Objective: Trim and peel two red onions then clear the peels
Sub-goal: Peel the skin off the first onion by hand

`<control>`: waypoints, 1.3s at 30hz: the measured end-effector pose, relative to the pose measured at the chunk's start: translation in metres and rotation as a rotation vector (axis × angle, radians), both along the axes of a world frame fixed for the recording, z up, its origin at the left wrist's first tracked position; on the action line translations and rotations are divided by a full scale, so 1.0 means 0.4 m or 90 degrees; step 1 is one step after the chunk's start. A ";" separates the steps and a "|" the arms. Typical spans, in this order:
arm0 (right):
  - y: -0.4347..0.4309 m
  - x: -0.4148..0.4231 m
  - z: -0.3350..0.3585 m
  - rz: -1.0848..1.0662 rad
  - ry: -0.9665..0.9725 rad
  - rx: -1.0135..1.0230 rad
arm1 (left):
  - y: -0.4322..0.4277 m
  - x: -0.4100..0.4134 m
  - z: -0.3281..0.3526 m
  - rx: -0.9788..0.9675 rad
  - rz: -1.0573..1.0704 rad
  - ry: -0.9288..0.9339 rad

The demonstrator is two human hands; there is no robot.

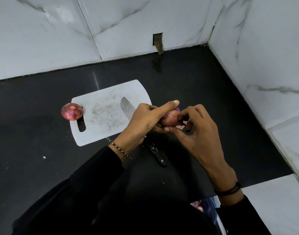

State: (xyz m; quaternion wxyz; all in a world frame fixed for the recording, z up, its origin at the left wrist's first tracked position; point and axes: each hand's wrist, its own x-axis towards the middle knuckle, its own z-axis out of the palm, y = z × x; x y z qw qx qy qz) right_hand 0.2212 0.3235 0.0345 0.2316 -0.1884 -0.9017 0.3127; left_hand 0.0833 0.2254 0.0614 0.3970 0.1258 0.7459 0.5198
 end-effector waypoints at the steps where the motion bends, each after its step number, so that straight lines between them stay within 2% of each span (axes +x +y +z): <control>1: 0.000 0.001 0.001 -0.005 0.005 -0.005 | 0.001 -0.001 0.001 -0.006 -0.004 0.001; 19: 0.010 0.002 0.004 0.065 -0.017 -0.017 | -0.006 0.008 -0.009 -0.048 -0.048 0.055; 28: 0.010 0.010 -0.016 0.036 0.013 -0.095 | 0.000 -0.013 0.003 -0.028 -0.034 -0.028; 39: -0.011 0.023 -0.014 0.023 0.019 -0.114 | -0.005 -0.017 -0.025 -0.055 -0.014 -0.135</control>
